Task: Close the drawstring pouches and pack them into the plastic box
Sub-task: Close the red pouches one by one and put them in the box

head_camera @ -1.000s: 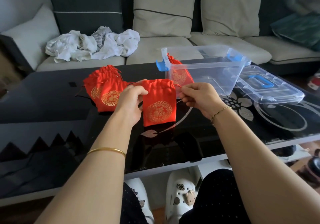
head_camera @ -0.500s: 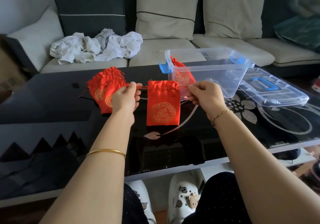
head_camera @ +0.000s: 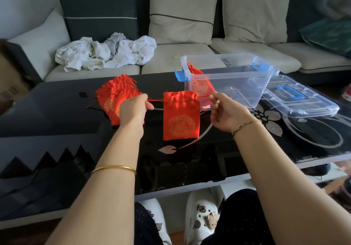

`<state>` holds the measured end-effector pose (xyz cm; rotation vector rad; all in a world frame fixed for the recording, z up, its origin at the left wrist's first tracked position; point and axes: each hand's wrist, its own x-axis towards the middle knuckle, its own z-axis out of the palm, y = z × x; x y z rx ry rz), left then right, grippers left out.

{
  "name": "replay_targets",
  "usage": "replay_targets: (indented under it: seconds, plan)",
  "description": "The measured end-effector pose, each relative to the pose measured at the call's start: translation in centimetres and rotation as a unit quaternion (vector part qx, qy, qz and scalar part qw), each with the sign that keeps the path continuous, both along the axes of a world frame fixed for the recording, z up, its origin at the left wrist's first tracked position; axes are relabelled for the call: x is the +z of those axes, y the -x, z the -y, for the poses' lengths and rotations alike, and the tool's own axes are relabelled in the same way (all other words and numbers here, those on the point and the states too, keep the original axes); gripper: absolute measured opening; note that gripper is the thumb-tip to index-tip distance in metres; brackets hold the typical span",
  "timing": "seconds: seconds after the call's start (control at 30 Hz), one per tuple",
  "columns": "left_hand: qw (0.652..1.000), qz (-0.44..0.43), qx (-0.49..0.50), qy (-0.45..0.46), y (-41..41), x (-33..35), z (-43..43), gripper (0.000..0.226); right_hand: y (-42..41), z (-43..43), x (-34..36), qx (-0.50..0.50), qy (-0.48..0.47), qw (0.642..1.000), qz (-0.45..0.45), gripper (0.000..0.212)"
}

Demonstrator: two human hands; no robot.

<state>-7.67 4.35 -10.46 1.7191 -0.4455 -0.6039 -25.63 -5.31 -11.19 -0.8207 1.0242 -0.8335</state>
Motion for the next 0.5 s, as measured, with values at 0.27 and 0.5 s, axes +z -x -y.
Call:
replay_targets:
  seconds: [0.27, 0.5]
  plan:
    - [0.909, -0.377, 0.061, 0.168, -0.7, 0.0, -0.8, 0.035, 0.5, 0.6, -0.7, -0.134, -0.17, 0.965, 0.146, 0.034]
    - [0.947, -0.156, -0.136, 0.247, 0.9, 3.1, -0.8, 0.037, 0.0, -0.9, 2.7, -0.143, 0.129, 0.981, -0.001, 0.024]
